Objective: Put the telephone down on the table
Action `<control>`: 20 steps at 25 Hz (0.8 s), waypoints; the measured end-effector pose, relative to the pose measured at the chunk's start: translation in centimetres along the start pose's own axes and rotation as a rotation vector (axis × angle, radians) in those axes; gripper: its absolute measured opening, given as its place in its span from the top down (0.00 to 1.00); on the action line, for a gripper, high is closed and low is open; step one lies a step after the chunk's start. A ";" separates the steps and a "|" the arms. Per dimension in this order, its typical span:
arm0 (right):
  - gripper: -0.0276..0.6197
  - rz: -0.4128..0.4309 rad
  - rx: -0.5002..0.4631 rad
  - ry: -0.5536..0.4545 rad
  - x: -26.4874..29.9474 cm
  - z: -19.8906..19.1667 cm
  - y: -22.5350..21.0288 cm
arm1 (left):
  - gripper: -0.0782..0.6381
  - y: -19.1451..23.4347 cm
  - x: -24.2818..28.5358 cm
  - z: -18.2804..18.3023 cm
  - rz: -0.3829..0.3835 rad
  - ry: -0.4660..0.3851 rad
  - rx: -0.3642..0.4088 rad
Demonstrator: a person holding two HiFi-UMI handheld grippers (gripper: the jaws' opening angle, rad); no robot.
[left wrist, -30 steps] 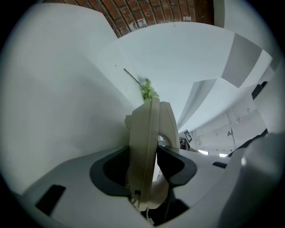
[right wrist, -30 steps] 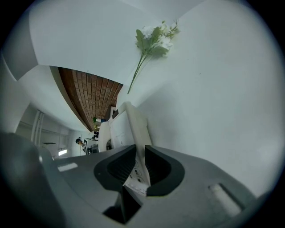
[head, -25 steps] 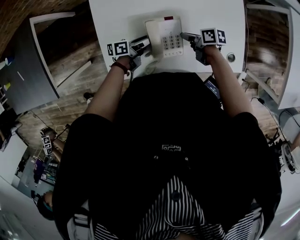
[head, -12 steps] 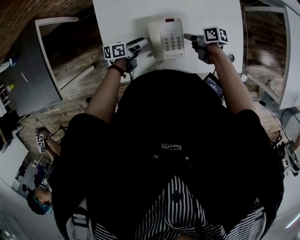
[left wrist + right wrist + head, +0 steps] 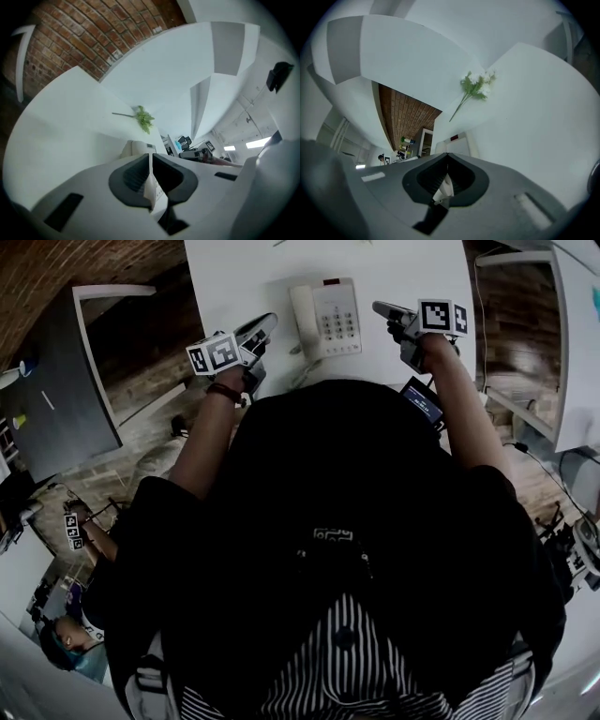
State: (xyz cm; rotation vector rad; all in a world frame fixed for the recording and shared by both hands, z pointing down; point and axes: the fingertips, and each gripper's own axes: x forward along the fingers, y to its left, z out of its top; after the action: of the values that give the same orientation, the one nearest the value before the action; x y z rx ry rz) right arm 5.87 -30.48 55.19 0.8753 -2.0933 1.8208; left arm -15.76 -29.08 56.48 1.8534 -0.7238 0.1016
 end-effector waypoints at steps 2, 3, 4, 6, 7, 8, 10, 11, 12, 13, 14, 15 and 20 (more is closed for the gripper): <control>0.95 0.006 -0.050 -0.022 -1.1 0.3 1.5 | 0.86 -2.3 0.2 1.0 0.011 0.005 0.091; 0.95 0.010 -0.081 -0.026 -1.6 0.3 2.4 | 0.87 -3.5 0.2 1.7 0.017 -0.010 0.139; 0.95 0.011 -0.117 -0.024 -2.0 0.2 3.4 | 0.87 -4.9 0.1 2.7 0.021 -0.035 0.186; 0.95 0.003 -0.210 -0.028 -2.5 0.2 5.8 | 0.88 -8.2 -0.3 4.7 0.013 -0.083 0.271; 0.95 -0.001 -0.261 -0.044 -2.8 0.4 7.1 | 0.88 -10.0 -0.4 5.5 0.005 -0.100 0.314; 0.95 -0.002 -0.310 -0.068 -3.1 0.8 8.4 | 0.88 -11.6 -0.5 6.1 -0.002 -0.112 0.360; 0.95 0.009 -0.400 -0.123 -3.7 1.4 10.8 | 0.88 -14.1 -0.4 6.7 -0.003 -0.125 0.467; 0.95 0.021 -0.439 -0.150 -4.0 1.6 11.9 | 0.88 -15.1 -0.2 6.7 0.005 -0.127 0.525; 0.95 0.031 -0.475 -0.173 -4.3 1.8 12.9 | 0.88 -15.8 0.0 6.7 0.015 -0.127 0.579; 0.95 0.037 -0.504 -0.190 -4.6 2.1 13.5 | 0.88 -16.4 0.2 6.8 0.022 -0.126 0.624; 0.95 0.037 -0.527 -0.198 -4.9 2.3 14.0 | 0.88 -17.0 0.4 6.8 0.023 -0.125 0.658; 0.95 0.036 -0.541 -0.199 -5.0 2.4 14.2 | 0.88 -17.5 0.6 6.9 0.019 -0.124 0.681; 0.95 0.035 -0.540 -0.193 -5.1 2.2 14.3 | 0.88 -18.5 1.0 6.5 -0.006 -0.119 0.705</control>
State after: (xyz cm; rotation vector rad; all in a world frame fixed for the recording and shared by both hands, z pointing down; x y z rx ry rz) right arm 2.25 -30.41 40.32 0.8877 -2.5460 1.1135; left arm -7.03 -31.09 39.00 2.5480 -0.8296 0.2712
